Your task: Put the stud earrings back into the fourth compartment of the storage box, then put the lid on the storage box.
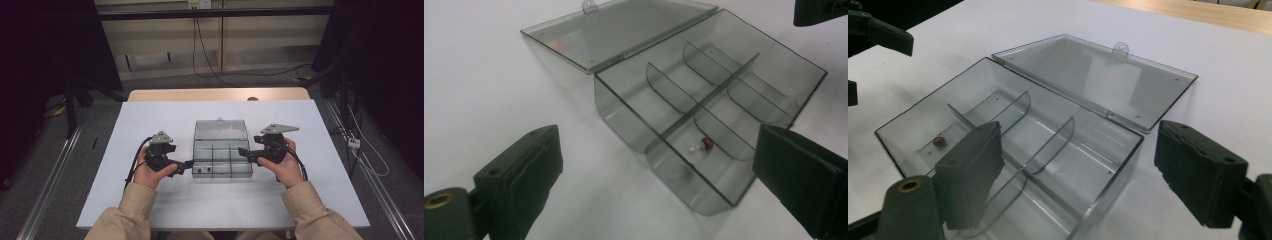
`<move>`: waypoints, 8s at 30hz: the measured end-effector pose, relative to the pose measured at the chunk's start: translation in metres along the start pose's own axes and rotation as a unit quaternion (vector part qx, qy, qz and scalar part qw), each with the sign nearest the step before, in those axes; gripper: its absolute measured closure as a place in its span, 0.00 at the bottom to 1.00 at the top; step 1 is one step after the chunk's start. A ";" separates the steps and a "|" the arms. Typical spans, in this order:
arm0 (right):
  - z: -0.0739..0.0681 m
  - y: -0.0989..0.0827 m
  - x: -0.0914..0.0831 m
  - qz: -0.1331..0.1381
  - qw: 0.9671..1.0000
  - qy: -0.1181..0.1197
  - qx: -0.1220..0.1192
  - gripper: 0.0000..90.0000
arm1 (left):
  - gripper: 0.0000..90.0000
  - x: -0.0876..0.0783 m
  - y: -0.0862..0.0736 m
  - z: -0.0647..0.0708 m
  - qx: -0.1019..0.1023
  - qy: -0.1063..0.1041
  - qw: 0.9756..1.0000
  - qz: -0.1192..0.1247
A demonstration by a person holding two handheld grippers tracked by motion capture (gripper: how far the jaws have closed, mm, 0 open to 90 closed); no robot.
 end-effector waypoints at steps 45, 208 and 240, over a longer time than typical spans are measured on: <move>0.050 0.026 0.054 0.000 0.997 -0.063 0.041 0.24 | 0.08 0.067 0.052 -0.057 -0.080 0.048 0.996 0.004; -0.013 -0.022 -0.034 0.022 0.998 0.052 -0.014 1.00 | 0.73 0.005 0.000 0.030 -0.041 -0.029 0.999 0.008; -0.023 -0.051 -0.049 0.004 0.997 0.071 -0.015 1.00 | 1.00 -0.003 -0.021 0.037 -0.033 -0.036 0.999 0.010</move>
Point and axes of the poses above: each handheld gripper's, and its own axes: x roughly forward along the jaws, y roughly out of its top, z roughly to its right, the point moved 10 cm from there along x, roughly forward along the jaws, and after that the axes turned 5 degrees about -y, right-handed, at the moved point
